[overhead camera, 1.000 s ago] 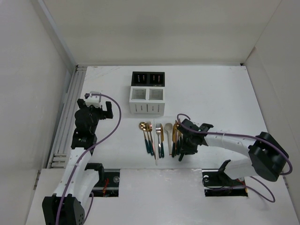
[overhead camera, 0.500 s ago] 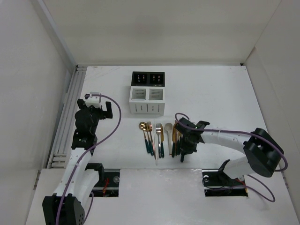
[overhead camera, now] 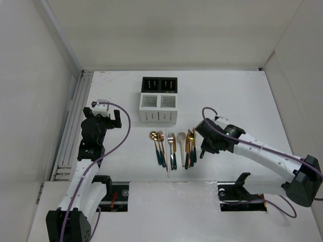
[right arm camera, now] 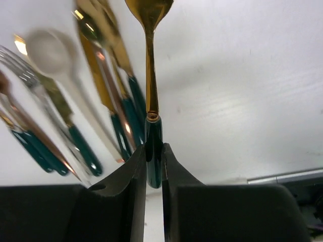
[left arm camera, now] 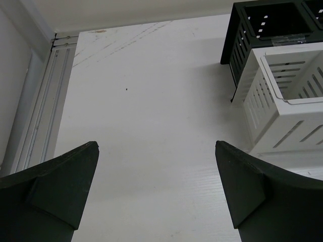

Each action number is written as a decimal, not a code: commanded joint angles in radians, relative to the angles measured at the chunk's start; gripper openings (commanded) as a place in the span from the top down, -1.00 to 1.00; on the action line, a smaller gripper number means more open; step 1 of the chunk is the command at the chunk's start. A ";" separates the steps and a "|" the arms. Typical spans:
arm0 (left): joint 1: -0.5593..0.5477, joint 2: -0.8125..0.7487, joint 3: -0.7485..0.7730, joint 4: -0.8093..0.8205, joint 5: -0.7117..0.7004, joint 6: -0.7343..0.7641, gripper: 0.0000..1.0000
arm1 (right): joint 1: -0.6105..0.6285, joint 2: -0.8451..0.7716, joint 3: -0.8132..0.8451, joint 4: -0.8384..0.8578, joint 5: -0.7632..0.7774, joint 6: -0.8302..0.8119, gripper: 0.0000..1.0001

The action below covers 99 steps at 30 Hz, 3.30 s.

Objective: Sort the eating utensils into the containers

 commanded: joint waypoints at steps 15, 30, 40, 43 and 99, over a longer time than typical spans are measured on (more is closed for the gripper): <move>0.003 -0.037 0.121 -0.188 0.043 -0.026 -1.00 | -0.090 0.222 0.390 1.057 0.313 -1.044 1.00; 0.044 0.129 0.147 -0.081 0.137 -0.017 -1.00 | -0.195 0.797 0.780 1.331 -0.096 -1.184 1.00; 0.044 0.186 0.138 -0.027 0.160 -0.006 -1.00 | -0.213 0.885 0.731 1.388 -0.085 -1.130 1.00; 0.044 0.160 0.129 -0.027 0.235 -0.016 -1.00 | -0.222 0.885 0.722 1.388 -0.085 -1.120 0.91; -0.672 0.365 0.236 -0.378 -0.107 -0.548 0.19 | -0.002 -0.038 -0.192 0.477 -0.083 -0.337 0.15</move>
